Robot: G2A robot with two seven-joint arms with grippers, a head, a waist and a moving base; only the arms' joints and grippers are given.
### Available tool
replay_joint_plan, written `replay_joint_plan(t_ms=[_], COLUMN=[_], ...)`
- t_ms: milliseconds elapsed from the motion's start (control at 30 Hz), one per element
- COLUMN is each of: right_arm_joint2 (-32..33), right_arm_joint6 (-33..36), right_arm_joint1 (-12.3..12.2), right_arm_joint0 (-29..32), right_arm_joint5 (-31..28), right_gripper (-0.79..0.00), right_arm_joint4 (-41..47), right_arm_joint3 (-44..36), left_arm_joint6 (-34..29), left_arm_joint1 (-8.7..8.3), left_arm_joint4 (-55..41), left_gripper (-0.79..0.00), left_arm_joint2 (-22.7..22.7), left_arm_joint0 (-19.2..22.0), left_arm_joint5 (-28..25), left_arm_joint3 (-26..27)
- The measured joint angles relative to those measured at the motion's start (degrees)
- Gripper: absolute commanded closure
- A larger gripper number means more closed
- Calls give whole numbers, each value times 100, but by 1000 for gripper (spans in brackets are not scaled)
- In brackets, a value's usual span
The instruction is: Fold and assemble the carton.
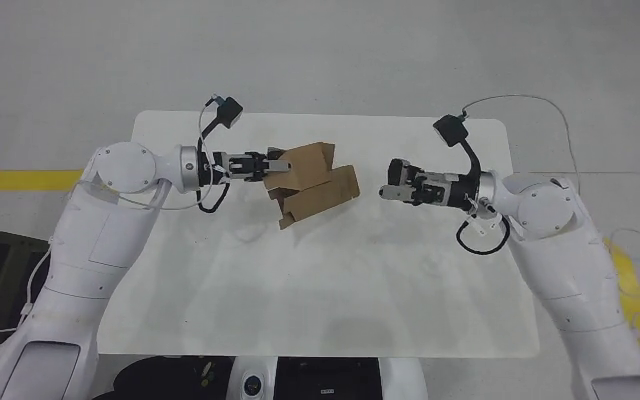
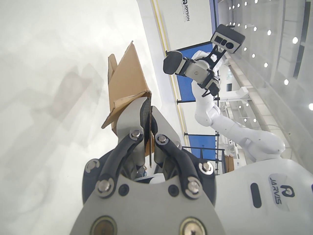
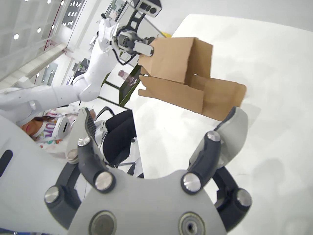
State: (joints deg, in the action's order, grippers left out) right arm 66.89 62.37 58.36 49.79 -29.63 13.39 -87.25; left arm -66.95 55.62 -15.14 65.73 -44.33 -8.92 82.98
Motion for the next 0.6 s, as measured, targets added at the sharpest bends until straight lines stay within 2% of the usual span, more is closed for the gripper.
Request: replay_joint_plan(t_ms=[33, 267, 367, 600], right_arm_joint2=[-104, -831, -1009, -1297], right_arm_joint6=[73, 384, 397, 460], right_arm_joint1=[23, 211, 269, 367], right_arm_joint0=[-79, -613, -745, -947], right_arm_joint5=[-25, -223, -265, -303], right_gripper=[-243, -246, -225, -228], right_arm_joint4=[83, 473, 520, 522], right_arm_joint3=[67, 680, 887, 1139], left_arm_joint6=[-33, -295, -336, -382], left_arm_joint1=[-4, -11, -11, -10], left_arm_joint4=[13, 42, 15, -118], left_gripper=[0, 0, 0, 0], left_arm_joint2=[-6, -120, -146, -160], left_arm_joint0=[-31, -164, -189, -208], left_arm_joint5=[-36, -252, -276, -256], left_arm_joint3=[46, 269, 326, 454])
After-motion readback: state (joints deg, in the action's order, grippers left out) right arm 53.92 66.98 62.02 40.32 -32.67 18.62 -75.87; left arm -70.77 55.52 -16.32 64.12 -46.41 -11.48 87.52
